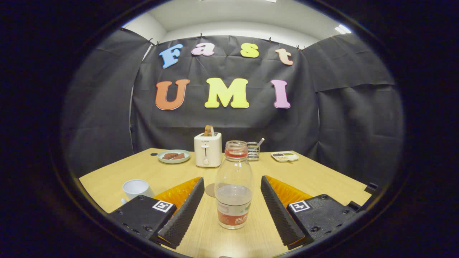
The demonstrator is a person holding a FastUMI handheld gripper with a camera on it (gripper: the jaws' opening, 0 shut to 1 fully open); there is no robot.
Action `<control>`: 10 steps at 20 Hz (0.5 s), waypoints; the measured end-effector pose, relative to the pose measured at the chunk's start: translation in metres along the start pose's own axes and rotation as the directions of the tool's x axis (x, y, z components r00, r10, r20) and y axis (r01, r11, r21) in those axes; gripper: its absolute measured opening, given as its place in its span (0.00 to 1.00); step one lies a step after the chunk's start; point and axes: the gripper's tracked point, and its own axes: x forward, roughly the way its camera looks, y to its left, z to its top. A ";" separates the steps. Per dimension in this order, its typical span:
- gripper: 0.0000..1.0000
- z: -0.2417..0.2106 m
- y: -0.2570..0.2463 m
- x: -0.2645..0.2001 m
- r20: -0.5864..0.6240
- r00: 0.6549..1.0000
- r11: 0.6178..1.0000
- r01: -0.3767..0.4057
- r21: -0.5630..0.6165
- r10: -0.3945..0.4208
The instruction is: Take the bottle from table, then pour the juice into the cup, finally place the bottle on the coaster
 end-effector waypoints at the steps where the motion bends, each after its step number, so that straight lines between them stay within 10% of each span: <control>1: 1.00 -0.005 0.000 0.004 -0.003 1.000 1.000 -0.001 0.000 0.001; 10: 1.00 -0.020 -0.001 0.023 0.020 1.000 1.000 0.004 0.016 -0.004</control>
